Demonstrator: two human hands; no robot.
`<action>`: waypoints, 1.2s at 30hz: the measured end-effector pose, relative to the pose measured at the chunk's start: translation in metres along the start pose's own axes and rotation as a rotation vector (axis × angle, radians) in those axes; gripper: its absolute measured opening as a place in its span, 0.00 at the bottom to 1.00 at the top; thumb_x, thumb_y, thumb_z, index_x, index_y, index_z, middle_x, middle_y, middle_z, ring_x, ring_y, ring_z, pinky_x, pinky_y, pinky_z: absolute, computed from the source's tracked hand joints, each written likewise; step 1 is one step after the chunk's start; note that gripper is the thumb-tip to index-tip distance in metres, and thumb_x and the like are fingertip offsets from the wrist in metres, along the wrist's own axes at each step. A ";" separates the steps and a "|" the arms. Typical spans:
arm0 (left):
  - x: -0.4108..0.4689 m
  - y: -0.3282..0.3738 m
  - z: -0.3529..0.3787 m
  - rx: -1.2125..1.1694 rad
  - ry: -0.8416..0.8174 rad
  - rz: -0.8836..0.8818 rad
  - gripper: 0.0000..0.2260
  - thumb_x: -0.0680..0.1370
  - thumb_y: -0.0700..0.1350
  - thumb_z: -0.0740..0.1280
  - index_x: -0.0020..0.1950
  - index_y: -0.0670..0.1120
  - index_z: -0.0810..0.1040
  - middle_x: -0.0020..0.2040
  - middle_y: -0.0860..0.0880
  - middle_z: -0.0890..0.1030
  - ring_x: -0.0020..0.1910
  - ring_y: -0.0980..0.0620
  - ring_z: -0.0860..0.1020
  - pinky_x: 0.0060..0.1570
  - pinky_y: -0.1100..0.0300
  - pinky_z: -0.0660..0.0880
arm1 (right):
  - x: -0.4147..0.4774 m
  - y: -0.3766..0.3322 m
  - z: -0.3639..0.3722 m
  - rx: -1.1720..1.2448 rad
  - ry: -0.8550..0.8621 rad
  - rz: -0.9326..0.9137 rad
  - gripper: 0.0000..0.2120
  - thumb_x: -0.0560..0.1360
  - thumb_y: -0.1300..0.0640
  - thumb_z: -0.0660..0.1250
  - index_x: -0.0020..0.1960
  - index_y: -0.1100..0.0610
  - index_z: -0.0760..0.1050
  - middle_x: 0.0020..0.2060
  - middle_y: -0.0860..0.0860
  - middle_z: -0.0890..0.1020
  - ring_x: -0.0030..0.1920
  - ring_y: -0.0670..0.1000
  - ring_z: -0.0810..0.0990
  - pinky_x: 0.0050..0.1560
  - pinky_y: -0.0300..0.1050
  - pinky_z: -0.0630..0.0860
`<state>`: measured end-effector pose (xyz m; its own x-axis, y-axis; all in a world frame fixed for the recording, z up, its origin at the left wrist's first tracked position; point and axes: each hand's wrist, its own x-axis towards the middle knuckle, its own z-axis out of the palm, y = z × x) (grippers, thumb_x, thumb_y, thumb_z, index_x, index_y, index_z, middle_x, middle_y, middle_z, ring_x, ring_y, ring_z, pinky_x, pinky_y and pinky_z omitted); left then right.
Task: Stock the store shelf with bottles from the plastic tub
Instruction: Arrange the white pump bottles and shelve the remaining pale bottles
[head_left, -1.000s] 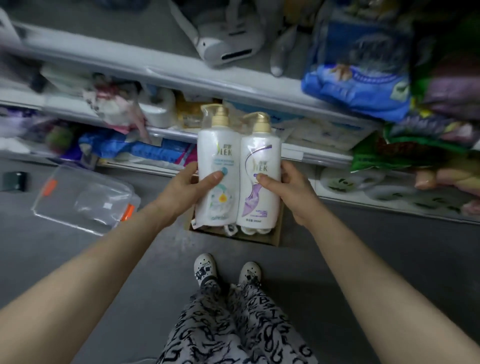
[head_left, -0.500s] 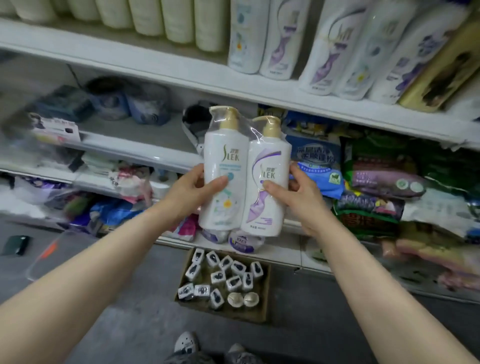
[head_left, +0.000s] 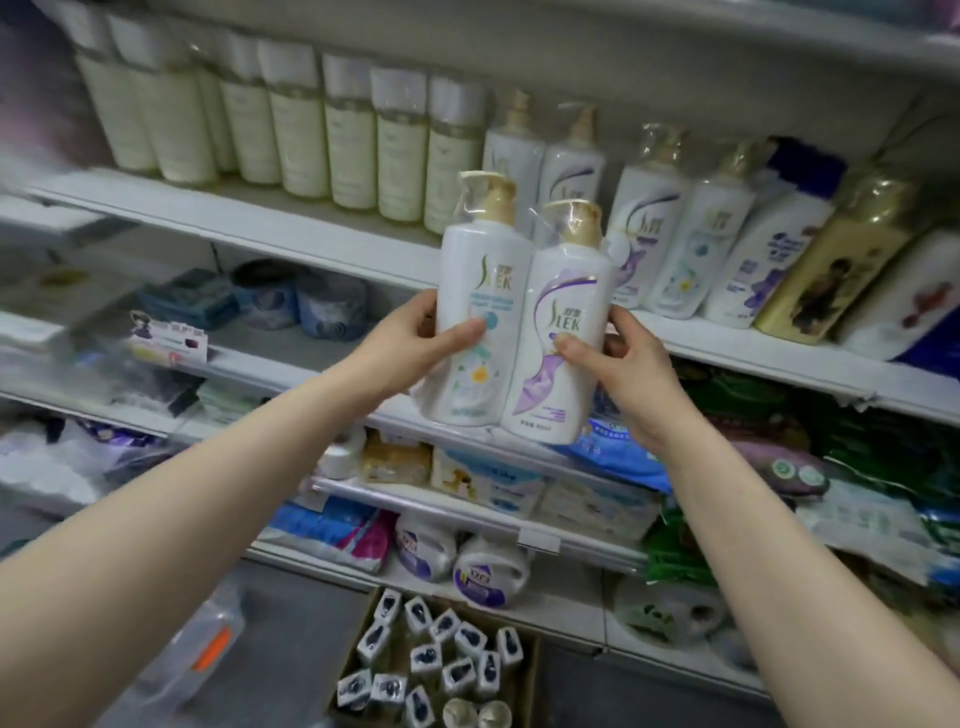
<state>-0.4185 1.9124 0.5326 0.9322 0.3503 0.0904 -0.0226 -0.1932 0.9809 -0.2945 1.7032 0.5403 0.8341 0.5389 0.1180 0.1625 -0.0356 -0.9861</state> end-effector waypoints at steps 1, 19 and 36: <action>0.005 0.005 -0.006 0.012 -0.004 0.026 0.22 0.76 0.53 0.71 0.67 0.50 0.73 0.58 0.52 0.83 0.54 0.55 0.83 0.56 0.52 0.80 | 0.005 -0.004 0.003 0.000 0.005 -0.017 0.16 0.74 0.59 0.75 0.59 0.49 0.76 0.48 0.50 0.87 0.48 0.50 0.86 0.43 0.43 0.81; 0.132 0.022 -0.067 0.131 -0.030 0.256 0.20 0.75 0.52 0.74 0.65 0.52 0.77 0.57 0.58 0.81 0.53 0.61 0.80 0.53 0.63 0.78 | 0.103 -0.031 0.045 -0.094 0.226 -0.150 0.22 0.74 0.61 0.74 0.66 0.51 0.73 0.54 0.46 0.84 0.51 0.40 0.83 0.45 0.33 0.78; 0.179 0.003 -0.052 0.054 -0.053 0.208 0.20 0.76 0.48 0.72 0.67 0.51 0.75 0.61 0.54 0.80 0.59 0.55 0.79 0.57 0.57 0.78 | 0.138 -0.019 0.036 -0.224 0.300 -0.105 0.29 0.75 0.59 0.74 0.73 0.50 0.68 0.58 0.42 0.80 0.56 0.39 0.78 0.55 0.42 0.78</action>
<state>-0.2703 2.0221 0.5611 0.9272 0.2494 0.2793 -0.1983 -0.3055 0.9313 -0.2012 1.8082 0.5711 0.9186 0.2800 0.2788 0.3387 -0.1946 -0.9206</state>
